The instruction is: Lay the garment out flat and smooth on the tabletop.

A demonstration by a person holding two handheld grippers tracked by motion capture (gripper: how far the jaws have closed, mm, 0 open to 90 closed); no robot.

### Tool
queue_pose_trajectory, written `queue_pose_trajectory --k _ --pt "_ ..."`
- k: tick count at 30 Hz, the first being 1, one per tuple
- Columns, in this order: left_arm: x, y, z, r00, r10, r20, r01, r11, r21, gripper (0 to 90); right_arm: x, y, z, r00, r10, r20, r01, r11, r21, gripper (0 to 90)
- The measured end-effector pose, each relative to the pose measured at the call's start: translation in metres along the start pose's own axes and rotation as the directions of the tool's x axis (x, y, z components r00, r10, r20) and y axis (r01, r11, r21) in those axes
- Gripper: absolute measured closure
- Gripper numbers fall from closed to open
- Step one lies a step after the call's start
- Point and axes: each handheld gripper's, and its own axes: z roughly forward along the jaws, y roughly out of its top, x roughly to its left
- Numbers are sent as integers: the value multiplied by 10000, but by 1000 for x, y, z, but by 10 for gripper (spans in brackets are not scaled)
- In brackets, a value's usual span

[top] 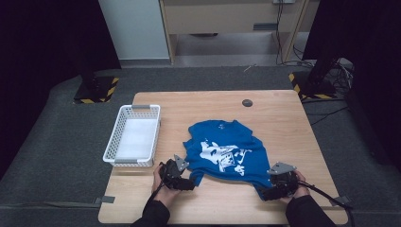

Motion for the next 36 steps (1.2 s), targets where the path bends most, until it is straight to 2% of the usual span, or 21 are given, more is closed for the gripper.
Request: queue_pose_trajectory --k 6,12,13,14,15,16,20,25,29,30,36 --pt "3 -8 -8 9992 158 355 -166 9997 196 48 -5 -6 -3 9996 -89 -285 88 10000 -20 4" --pt "4 -13 -12 9977 301 604 -317 9992 259 48 -6 -7 -5 9989 -332 -339 332 9994 -2 4" --pt "4 -13 -13 9972 399 635 -419 9987 297 48 -6 -7 -6 9988 -352 -351 352 9994 1 4" --pt "3 -15 -16 9950 685 723 -708 9970 303 48 -8 -9 -6 9986 -319 -430 319 9995 -22 4" --pt "3 -15 -16 9950 685 723 -708 9970 303 48 -8 -9 -6 9986 -319 -430 319 9995 -22 4" --pt "2 -16 -18 9931 863 795 -891 9955 320 48 -11 -12 -7 9982 -236 -553 234 9997 -29 4" --pt "1 -19 -21 9896 978 1053 -1021 9941 365 48 -15 -16 -9 9980 -135 -624 132 9999 -46 4" --pt "-1 -20 -23 9886 972 1148 -1029 9937 447 47 -14 -16 -12 9980 -237 -591 238 9997 13 6" --pt "-5 -22 -30 9910 677 1152 -728 9965 410 46 -15 -15 -14 9988 -67 -493 57 9998 -191 6" --pt "-7 -23 -34 9927 483 1102 -520 9982 304 45 -16 -14 -15 9989 1 -466 -15 9995 -312 6" --pt "-9 -20 -39 9954 313 900 -293 9993 -237 48 -18 -12 -19 9987 314 -398 -340 9971 -678 15"
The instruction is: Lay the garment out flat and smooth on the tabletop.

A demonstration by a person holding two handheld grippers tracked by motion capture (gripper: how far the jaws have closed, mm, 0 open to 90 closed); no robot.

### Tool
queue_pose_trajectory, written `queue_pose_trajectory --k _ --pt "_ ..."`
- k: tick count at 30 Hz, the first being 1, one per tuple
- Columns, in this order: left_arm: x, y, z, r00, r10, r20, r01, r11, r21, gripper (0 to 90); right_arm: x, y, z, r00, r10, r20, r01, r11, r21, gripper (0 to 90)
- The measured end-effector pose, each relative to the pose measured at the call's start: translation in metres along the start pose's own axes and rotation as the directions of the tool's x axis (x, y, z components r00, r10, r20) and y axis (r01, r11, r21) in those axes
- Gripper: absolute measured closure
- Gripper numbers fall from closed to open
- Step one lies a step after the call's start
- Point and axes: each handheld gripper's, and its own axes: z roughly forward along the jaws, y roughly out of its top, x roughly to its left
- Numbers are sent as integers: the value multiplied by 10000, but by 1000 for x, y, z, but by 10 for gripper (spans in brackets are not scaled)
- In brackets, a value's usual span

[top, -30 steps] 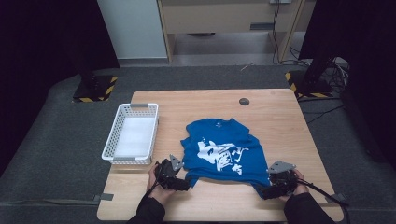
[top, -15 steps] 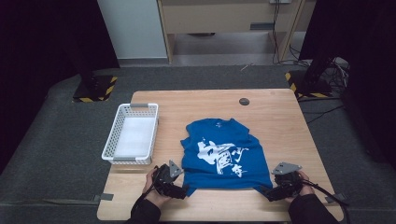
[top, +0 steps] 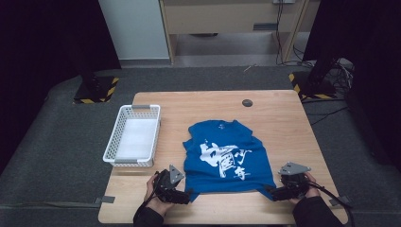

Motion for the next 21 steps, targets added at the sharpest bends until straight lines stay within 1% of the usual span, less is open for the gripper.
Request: queue_pose_trajectory --k 4,5,7,8,9,10,11,13,15,18,19,20,21 --pt "-1 1 -2 9998 -174 -98 172 9997 -198 76 -1 1 -1 9999 164 -19 -164 9996 -213 31" --pt "-1 1 -2 9998 -195 9 195 9994 -285 96 -1 2 -2 9998 218 -19 -219 9994 -265 40" --pt "-2 2 -3 9998 -138 130 142 9994 -310 118 -2 3 -3 9996 268 -121 -273 9986 -443 70" --pt "-3 2 -3 9995 -45 303 55 9994 -340 141 -2 4 -4 9996 195 -220 -205 9988 -456 84" --pt "-4 2 -3 9993 44 373 -32 9994 -343 158 0 5 -5 9992 121 -378 -141 9986 -518 113" --pt "-4 2 -3 9993 44 373 -32 9994 -343 170 0 5 -5 9992 121 -378 -141 9986 -518 113" --pt "-5 2 -2 9984 191 532 -173 9993 -330 170 1 6 -5 9987 51 -505 -79 9985 -544 130" --pt "-7 3 -2 9969 353 701 -331 9989 -329 230 6 6 -3 9959 -217 -880 190 9993 -317 171" --pt "-9 4 -2 9958 426 809 -400 9986 -340 264 8 6 -1 9930 -277 -1145 267 9996 -106 214" --pt "-10 4 -2 9948 451 912 -430 9988 -250 312 9 6 -3 9886 -197 -1496 184 9998 -103 291" --pt "-11 4 -2 9945 490 925 -476 9987 -174 324 10 6 -3 9873 -195 -1577 179 9998 -113 313" --pt "-11 4 -2 9945 490 925 -476 9987 -174 349 10 6 -3 9873 -195 -1577 179 9998 -113 313" --pt "-12 4 -2 9940 524 961 -516 9986 -105 349 10 7 -4 9861 -197 -1652 187 9998 -81 344"
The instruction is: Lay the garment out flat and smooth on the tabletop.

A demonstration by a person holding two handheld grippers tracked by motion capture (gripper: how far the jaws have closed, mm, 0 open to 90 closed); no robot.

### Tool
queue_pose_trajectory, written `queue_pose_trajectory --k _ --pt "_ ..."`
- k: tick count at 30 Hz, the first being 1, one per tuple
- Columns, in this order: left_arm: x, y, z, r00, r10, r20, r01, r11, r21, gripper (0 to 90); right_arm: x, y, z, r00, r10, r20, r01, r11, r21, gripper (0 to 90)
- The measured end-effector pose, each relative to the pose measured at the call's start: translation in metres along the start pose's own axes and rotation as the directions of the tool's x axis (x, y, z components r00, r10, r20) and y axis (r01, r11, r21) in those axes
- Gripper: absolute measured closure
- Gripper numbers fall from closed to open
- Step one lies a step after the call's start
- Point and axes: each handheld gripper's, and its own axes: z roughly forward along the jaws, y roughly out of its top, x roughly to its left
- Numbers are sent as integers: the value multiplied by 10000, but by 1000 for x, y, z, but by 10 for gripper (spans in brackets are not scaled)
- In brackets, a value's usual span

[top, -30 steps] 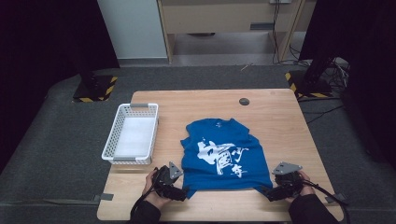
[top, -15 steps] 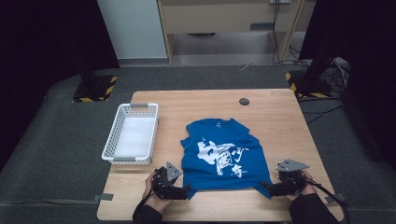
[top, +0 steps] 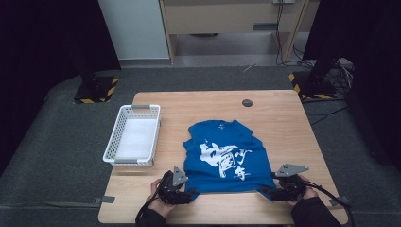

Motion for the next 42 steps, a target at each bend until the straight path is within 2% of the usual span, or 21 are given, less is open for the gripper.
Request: queue_pose_trajectory --k 5,8,9,10,14,15,16,17,20,23,28,32,33,38,41,42 --pt "-5 0 4 9997 194 159 -202 9986 480 474 4 -2 4 9996 -219 -173 228 9985 501 441" --pt "-7 0 7 9993 304 228 -320 9969 724 540 3 -2 5 9994 -189 -284 206 9981 579 516" --pt "-7 0 8 9991 320 260 -339 9965 758 561 3 -2 5 9993 -200 -301 217 9980 589 539" --pt "-7 0 8 9991 293 291 -314 9966 765 605 3 -2 5 9991 -172 -377 199 9973 709 598" --pt "-7 0 8 9990 157 414 -189 9966 802 691 4 -2 6 9986 -156 -509 200 9960 866 667" --pt "-8 0 8 9989 154 440 -189 9966 798 748 4 -1 6 9983 -60 -575 114 9954 947 738" --pt "-8 0 8 9989 176 441 -211 9966 799 748 4 -1 6 9983 -60 -575 114 9954 947 738" --pt "-9 1 9 9988 194 444 -230 9964 813 806 3 -1 6 9983 15 -591 46 9946 1035 795" --pt "-8 2 9 9984 141 554 -189 9960 868 839 2 0 6 9978 150 -650 -77 9938 1111 809" --pt "-5 2 8 9974 -58 725 -2 9966 819 860 4 4 5 9979 52 -638 20 9937 1120 820" --pt "0 6 2 9967 -237 781 206 9990 402 865 4 8 1 9976 75 -688 -16 9964 849 824" --pt "7 12 -2 9959 -434 795 439 9990 -43 865 -1 11 -4 9975 337 -619 -315 9989 359 823" --pt "12 16 0 9952 -591 780 610 9979 -213 864 -5 15 -6 9973 552 -476 -549 9985 91 823" --pt "22 26 8 9951 -758 639 786 9960 -414 864 -15 23 -4 9949 995 -156 -998 9947 -237 823" --pt "30 30 14 9955 -828 452 850 9951 -500 863 -27 29 3 9892 1469 -10 -1468 9885 -358 823" --pt "30 30 14 9955 -828 452 850 9951 -500 862 -29 30 5 9892 1465 44 -1463 9886 -358 823"
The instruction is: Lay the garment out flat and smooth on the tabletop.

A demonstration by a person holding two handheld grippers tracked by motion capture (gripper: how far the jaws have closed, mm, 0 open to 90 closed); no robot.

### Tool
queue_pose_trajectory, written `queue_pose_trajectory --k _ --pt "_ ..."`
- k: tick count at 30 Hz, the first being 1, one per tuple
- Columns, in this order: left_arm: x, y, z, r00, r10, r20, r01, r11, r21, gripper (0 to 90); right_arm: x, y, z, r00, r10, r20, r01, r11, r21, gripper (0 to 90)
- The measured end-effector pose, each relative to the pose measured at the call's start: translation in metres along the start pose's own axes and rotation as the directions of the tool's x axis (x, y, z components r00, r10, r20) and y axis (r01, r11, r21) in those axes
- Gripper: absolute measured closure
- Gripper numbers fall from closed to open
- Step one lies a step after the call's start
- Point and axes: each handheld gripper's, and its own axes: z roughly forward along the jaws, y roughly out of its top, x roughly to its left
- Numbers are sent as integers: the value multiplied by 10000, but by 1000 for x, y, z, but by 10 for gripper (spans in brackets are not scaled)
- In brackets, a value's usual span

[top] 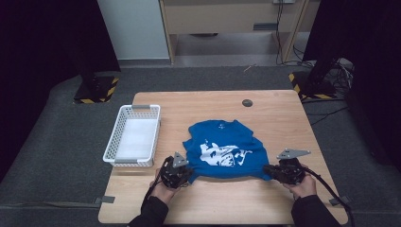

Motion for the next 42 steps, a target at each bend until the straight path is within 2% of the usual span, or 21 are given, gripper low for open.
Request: queue_pose_trajectory --k 5,10,13,16,19,20,22,26,28,29,34,37,42 --pt "10 2 6 9994 -314 -132 312 9993 -208 837 -10 7 10 9996 238 140 -237 9997 -47 819" --pt "19 6 18 9981 -494 -364 492 9988 -84 807 -15 10 16 9991 125 416 -125 9999 13 807" --pt "25 7 27 9969 -643 -461 648 9979 85 797 -16 8 25 9970 -72 768 53 9997 245 749" --pt "23 6 29 9968 -507 -623 517 9986 141 760 -14 5 29 9949 -184 992 145 9991 405 704" --pt "24 5 29 9959 -561 -716 572 9983 135 728 -13 4 31 9936 -162 1117 111 9989 460 660" --pt "25 5 28 9950 -665 -742 675 9977 114 680 -13 5 30 9914 -209 1289 160 9991 387 619" --pt "26 4 26 9930 -876 -792 880 9961 24 667 -13 5 29 9912 -146 1313 110 9995 281 588" --pt "27 4 15 9885 -1261 -837 1241 9918 -295 604 -12 7 19 9872 -44 1595 68 9999 -140 484" --pt "24 4 6 9861 -1446 -814 1405 9886 -546 568 -9 5 15 9849 -87 1727 121 9998 -183 439" --pt "22 3 3 9864 -1414 -833 1367 9888 -598 561 -8 4 14 9853 -116 1704 147 9997 -170 425" --pt "17 0 -7 9846 -1531 -844 1471 9864 -730 542 -4 2 7 9822 -116 1875 165 9996 -244 436" --pt "15 -4 -14 9820 -1686 -852 1617 9834 -828 533 -3 2 -3 9816 244 1896 -130 9980 -612 484" --pt "12 -5 -17 9786 -1901 -785 1841 9798 -786 541 -3 2 -5 9840 512 1705 -426 9976 -539 548"
